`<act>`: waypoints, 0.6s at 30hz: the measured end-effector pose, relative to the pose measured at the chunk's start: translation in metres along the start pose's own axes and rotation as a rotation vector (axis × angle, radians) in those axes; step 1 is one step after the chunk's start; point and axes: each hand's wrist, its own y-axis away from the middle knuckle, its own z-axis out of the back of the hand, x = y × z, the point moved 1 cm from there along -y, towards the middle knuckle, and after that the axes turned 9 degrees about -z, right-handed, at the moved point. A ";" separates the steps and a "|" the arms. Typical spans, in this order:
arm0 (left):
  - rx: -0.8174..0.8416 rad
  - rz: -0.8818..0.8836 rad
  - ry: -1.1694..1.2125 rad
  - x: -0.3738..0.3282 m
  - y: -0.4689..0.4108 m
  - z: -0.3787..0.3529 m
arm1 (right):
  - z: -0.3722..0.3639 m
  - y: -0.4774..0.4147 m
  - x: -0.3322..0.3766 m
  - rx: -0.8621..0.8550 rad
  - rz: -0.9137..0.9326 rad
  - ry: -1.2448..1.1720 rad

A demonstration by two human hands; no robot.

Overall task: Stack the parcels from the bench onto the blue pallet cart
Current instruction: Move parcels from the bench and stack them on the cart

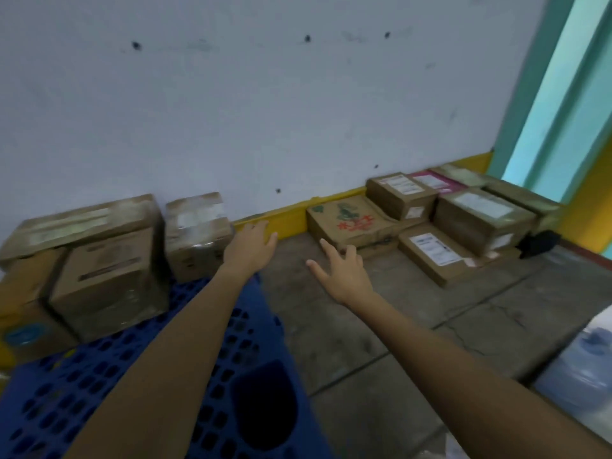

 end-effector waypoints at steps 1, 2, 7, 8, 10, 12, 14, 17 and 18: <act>0.013 -0.005 0.016 -0.019 -0.009 -0.012 | 0.013 -0.005 -0.020 -0.007 -0.012 0.004; 0.021 -0.012 0.025 -0.037 -0.018 -0.024 | 0.026 -0.010 -0.040 -0.013 -0.023 0.008; 0.012 -0.026 0.043 -0.124 -0.060 -0.085 | 0.084 -0.034 -0.137 -0.007 -0.086 0.039; 0.019 -0.032 0.056 -0.142 -0.067 -0.097 | 0.093 -0.038 -0.155 -0.016 -0.102 0.041; 0.037 -0.046 0.089 -0.175 -0.081 -0.122 | 0.110 -0.046 -0.188 -0.070 -0.139 0.041; 0.060 -0.047 0.123 -0.206 -0.095 -0.145 | 0.126 -0.053 -0.218 -0.109 -0.188 0.033; 0.095 -0.055 0.159 -0.234 -0.109 -0.166 | 0.142 -0.062 -0.246 -0.116 -0.245 0.008; 0.160 -0.100 0.174 -0.267 -0.133 -0.187 | 0.168 -0.081 -0.280 -0.138 -0.315 -0.009; 0.178 -0.113 0.179 -0.275 -0.143 -0.192 | 0.176 -0.089 -0.289 -0.157 -0.331 -0.022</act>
